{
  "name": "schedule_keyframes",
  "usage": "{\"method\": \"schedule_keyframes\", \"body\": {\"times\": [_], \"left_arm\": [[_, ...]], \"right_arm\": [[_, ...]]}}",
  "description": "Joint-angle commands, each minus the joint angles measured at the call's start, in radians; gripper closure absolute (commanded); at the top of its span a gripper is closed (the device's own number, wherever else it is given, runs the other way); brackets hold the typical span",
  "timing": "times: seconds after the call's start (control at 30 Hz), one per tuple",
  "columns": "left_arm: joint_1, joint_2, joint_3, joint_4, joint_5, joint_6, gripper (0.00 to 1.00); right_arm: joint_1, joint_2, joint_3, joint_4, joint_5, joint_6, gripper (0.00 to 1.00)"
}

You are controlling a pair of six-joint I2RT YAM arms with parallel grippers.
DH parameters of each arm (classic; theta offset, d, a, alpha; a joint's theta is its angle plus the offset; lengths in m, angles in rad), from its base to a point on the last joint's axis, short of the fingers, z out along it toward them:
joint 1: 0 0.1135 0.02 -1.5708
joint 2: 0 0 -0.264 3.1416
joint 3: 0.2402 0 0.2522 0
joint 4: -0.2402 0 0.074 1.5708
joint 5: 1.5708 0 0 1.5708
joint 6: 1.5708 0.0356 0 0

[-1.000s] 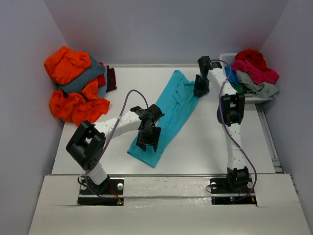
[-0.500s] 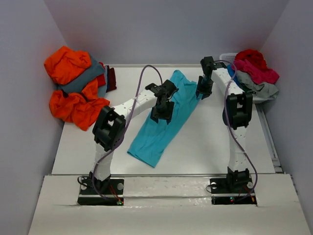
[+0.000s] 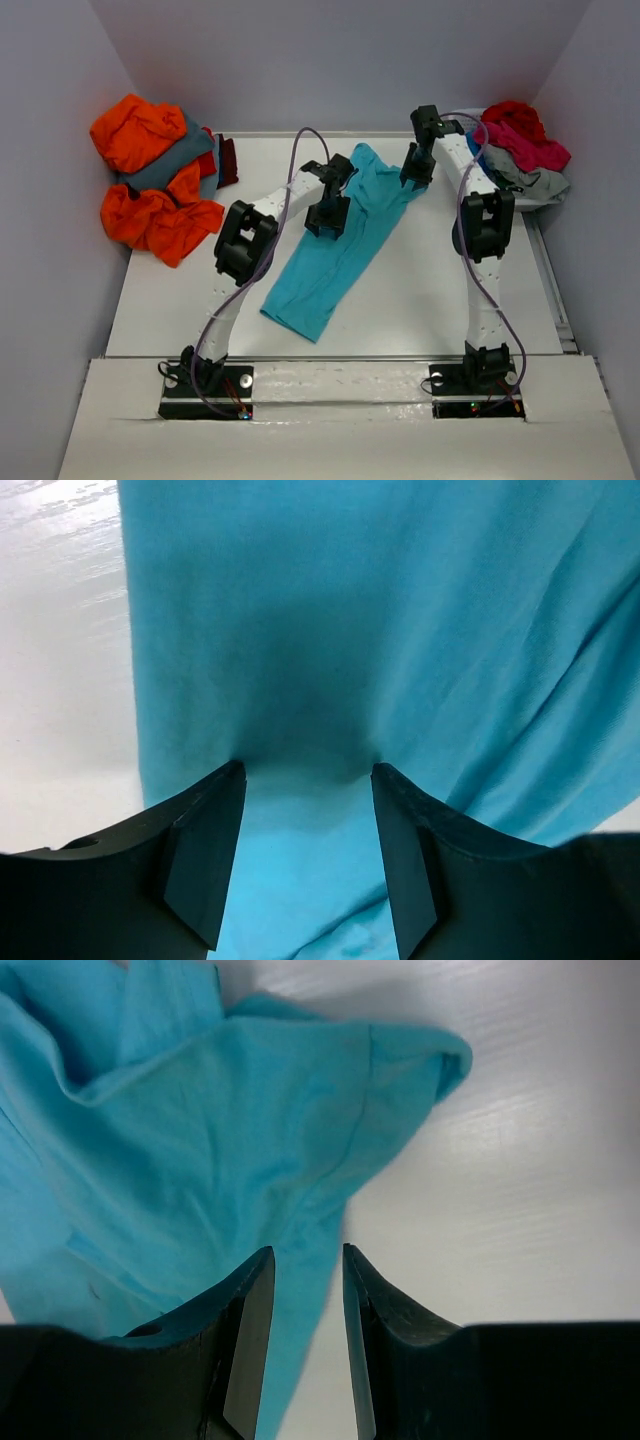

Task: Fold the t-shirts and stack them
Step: Rotate the rectangle-folded T-shirt at the center of the board.

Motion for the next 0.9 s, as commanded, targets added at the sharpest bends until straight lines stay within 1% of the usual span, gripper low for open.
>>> {"method": "schedule_keyframes", "body": {"times": [0.0,0.07,0.1,0.27,0.43,0.6,0.67,0.73,0.87], "left_arm": [[0.014,-0.005,0.027,-0.019,-0.028,0.048,0.35],[0.025,-0.014,0.01,-0.019,-0.028,0.05,0.35],[0.025,-0.017,0.003,-0.021,-0.049,0.05,0.35],[0.025,-0.034,-0.04,-0.027,-0.077,0.051,0.35],[0.025,-0.046,-0.074,-0.048,-0.112,0.048,0.35],[0.025,-0.086,-0.187,-0.071,-0.166,0.048,0.35],[0.015,-0.117,-0.261,-0.067,-0.166,0.046,0.35],[0.002,-0.143,-0.316,-0.056,-0.164,0.046,0.35],[-0.06,-0.202,-0.457,-0.036,-0.146,0.043,0.35]], "right_arm": [[-0.013,0.078,0.11,0.021,0.031,0.043,0.61],[-0.013,0.095,0.108,0.04,0.033,0.047,0.61],[-0.024,0.106,0.114,0.043,0.025,0.05,0.61],[-0.044,0.201,0.183,0.029,-0.004,0.052,0.6],[-0.062,0.238,0.196,0.037,-0.021,0.046,0.6],[-0.071,0.275,0.263,0.02,-0.048,0.02,0.6],[-0.071,0.291,0.292,0.017,-0.065,0.0,0.59],[-0.071,0.311,0.31,0.006,-0.073,-0.017,0.58],[-0.071,0.327,0.311,0.015,-0.145,-0.057,0.58]]}}
